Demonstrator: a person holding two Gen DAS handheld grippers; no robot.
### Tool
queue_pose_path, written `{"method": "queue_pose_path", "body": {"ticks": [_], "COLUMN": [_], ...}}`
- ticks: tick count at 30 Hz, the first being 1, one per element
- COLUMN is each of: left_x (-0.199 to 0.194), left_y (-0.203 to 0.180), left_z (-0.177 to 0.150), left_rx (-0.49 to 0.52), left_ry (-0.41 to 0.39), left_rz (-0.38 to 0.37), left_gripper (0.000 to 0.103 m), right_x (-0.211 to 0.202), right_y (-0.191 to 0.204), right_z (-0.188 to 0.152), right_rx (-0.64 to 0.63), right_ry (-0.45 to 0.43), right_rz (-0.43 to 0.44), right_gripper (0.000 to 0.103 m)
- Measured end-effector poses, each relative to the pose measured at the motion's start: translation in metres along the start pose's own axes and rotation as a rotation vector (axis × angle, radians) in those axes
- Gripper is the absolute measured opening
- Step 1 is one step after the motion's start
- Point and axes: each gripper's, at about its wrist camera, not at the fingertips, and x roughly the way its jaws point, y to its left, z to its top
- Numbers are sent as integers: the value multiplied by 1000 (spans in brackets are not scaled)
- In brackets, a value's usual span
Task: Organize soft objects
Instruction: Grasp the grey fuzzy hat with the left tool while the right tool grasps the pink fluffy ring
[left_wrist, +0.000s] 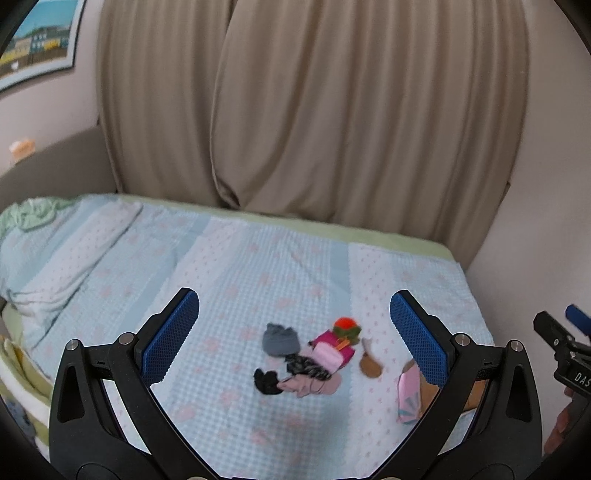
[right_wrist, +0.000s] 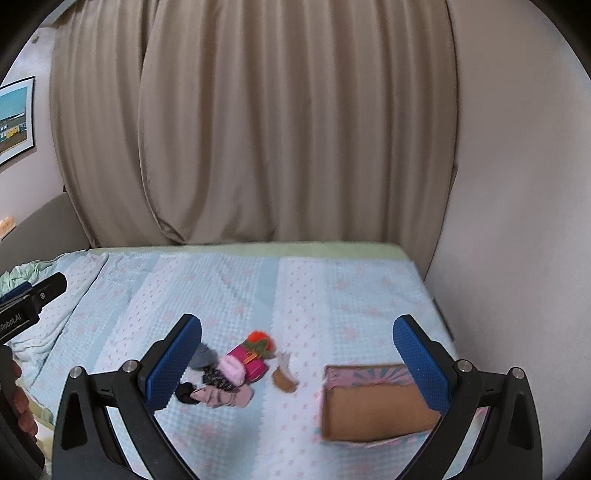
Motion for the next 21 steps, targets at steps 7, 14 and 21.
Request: {"method": "queue_pose_path", "body": {"ticks": [7,14,21], "left_x": [75,190,307], "left_y": [56,88,98], "left_z": [-10,-46,-103], "left_rx": [-21,-32,-71], "left_ry": [140,304,453], "left_rz": [-69,-170,-261], "left_gripper": [103,103,102], "right_x": [65,158,256], "right_y": [37,65,89], "right_z": [-26,-74,-129], "right_rx": [59,162,232], "right_ry": [131,266,348], "right_rz": [33,21,-12], "right_gripper": [103,103,103]}}
